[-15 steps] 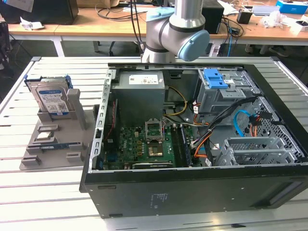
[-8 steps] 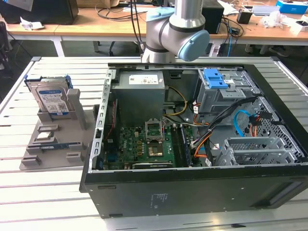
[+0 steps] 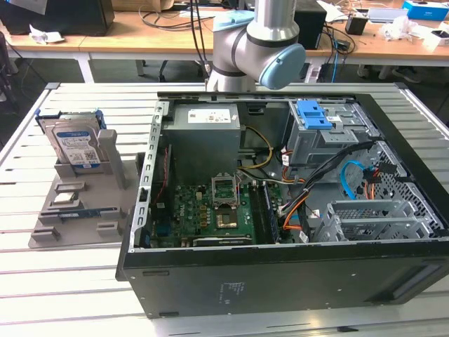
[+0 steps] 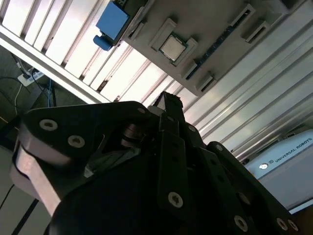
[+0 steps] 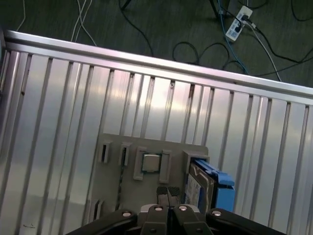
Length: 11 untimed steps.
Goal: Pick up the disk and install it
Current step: 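Pick up the disk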
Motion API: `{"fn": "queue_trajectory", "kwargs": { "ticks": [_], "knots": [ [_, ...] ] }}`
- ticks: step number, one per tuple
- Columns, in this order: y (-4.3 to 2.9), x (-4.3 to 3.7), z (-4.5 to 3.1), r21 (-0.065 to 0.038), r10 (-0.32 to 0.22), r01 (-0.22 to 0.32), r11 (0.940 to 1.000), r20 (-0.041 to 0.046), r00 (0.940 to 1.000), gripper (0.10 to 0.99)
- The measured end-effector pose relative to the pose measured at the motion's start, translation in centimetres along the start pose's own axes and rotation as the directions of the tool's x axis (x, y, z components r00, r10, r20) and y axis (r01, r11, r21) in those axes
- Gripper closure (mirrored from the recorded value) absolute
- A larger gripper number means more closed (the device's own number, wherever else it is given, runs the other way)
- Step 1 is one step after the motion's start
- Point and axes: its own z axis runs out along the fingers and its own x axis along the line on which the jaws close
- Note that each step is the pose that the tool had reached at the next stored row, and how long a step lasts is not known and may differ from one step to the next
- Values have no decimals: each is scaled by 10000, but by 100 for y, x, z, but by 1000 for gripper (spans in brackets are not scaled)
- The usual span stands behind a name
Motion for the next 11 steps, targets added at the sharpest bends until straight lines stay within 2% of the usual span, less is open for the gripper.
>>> {"fn": "queue_trajectory", "kwargs": {
  "ticks": [9, 11],
  "knots": [
    [0, 0, 0, -4, -139, 139, 9999, -6, 9999, 973],
    [0, 0, 0, -4, -139, 139, 9999, -6, 9999, 855]
  ]
}}
